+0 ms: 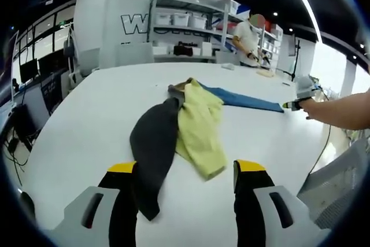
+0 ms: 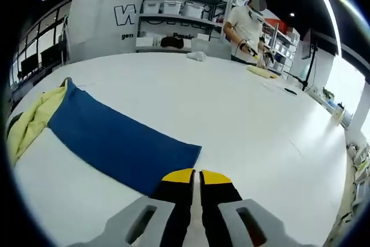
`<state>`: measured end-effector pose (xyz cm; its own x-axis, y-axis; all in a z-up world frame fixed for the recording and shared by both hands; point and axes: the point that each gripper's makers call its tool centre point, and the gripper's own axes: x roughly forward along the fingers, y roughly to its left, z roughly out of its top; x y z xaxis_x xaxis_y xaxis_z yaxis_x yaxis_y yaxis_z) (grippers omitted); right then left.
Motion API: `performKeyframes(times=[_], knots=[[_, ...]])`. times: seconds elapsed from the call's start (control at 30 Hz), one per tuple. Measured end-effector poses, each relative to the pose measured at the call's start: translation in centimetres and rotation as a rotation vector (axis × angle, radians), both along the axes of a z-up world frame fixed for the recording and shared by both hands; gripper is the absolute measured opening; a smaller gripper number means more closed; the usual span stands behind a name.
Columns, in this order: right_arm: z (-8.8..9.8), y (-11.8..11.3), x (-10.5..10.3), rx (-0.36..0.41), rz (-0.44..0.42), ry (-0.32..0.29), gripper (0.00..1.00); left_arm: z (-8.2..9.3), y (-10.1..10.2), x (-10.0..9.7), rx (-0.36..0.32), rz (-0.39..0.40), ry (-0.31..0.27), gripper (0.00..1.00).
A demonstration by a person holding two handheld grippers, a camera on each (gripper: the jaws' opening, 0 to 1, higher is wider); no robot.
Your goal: Fold the garment on the visible template until the final outline fits inside the template.
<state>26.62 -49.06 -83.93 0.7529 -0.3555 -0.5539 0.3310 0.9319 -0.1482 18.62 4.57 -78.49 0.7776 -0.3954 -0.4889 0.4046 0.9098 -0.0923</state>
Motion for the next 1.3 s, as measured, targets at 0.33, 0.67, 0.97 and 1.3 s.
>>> performKeyframes(times=[0.33,0.67,0.97,1.3], knots=[[6.9,3.7,2.7,-0.071,0.124,-0.169,0.03,0.4,-0.4,-0.1,-0.007,-0.016,-0.014,0.61],[13.0,12.3,4.2,-0.122,0.328,-0.306,0.05,0.9,-0.5,-0.1,-0.012,-0.019,-0.032,0.61],[15.8,20.5,3.4,-0.151,0.511,-0.358,0.07,1.2,-0.7,-0.1,-0.016,-0.023,-0.043,0.60],[14.6,30.9,0.0,-0.091,0.720,-0.348,0.11,1.8,-0.6,0.0,-0.025,-0.019,-0.061,0.61]])
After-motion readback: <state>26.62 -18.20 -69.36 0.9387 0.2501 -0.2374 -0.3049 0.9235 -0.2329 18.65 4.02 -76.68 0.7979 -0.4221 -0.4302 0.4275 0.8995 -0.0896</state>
